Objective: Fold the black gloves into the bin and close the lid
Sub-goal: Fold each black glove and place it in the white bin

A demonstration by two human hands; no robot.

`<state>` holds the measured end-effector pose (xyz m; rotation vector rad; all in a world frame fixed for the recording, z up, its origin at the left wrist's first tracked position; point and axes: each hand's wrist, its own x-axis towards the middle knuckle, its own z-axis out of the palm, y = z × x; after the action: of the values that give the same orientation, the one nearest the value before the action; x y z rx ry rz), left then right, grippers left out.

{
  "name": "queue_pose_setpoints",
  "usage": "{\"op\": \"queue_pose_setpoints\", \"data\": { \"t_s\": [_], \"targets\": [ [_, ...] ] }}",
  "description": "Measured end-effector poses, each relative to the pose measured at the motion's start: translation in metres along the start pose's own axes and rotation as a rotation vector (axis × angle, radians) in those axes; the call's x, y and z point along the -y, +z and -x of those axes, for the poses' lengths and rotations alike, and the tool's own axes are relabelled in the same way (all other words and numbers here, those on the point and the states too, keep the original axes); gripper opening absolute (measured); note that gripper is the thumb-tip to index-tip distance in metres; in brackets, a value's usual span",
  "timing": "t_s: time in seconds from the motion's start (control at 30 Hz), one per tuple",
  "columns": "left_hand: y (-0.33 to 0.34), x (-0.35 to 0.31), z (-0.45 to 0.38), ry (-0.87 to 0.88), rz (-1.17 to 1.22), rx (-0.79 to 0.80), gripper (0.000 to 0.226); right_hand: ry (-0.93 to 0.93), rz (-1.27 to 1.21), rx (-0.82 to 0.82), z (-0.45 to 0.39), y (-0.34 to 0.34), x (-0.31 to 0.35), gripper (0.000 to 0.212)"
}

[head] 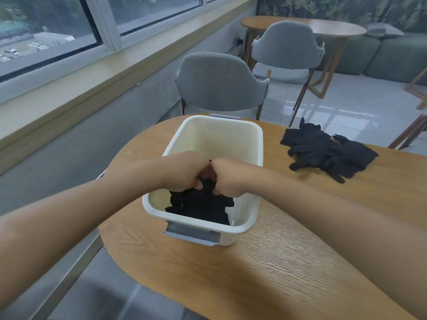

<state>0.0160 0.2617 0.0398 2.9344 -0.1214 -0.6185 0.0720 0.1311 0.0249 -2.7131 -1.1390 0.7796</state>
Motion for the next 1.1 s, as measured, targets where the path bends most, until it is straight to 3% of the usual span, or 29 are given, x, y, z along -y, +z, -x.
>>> {"op": "queue_pose_setpoints", "data": {
  "t_s": [0.1,0.2,0.43,0.53,0.67,0.73,0.9,1.0,1.1],
  "targets": [
    [0.008,0.0,-0.007,-0.017,-0.057,0.071,0.009,0.03,0.018,0.08,-0.011,0.009,0.002,0.02],
    [0.014,0.002,-0.011,-0.05,-0.069,0.121,0.015,0.056,0.024,0.128,-0.018,0.016,0.005,0.019],
    [0.022,0.001,-0.016,-0.107,-0.08,0.081,0.022,0.087,0.045,0.153,-0.024,0.019,0.009,0.022],
    [0.026,0.0,-0.017,-0.115,-0.12,0.014,0.03,0.056,0.116,0.082,-0.022,0.021,0.011,0.008],
    [0.025,0.001,-0.013,-0.102,-0.141,-0.094,0.028,0.064,0.077,-0.056,-0.02,0.021,0.009,0.014],
    [0.025,-0.001,-0.009,-0.101,-0.113,-0.017,0.022,0.055,0.039,-0.017,-0.019,0.02,0.009,0.008],
    [0.021,0.002,-0.003,-0.053,-0.035,0.163,0.025,-0.002,-0.079,0.149,-0.011,0.009,0.008,0.022],
    [0.022,0.003,-0.003,-0.035,-0.05,0.21,0.032,-0.035,0.038,0.205,-0.005,0.011,0.011,0.037],
    [0.035,0.004,-0.005,-0.013,-0.113,0.164,0.033,-0.034,0.225,0.186,-0.001,0.022,0.016,0.026]
  ]
}}
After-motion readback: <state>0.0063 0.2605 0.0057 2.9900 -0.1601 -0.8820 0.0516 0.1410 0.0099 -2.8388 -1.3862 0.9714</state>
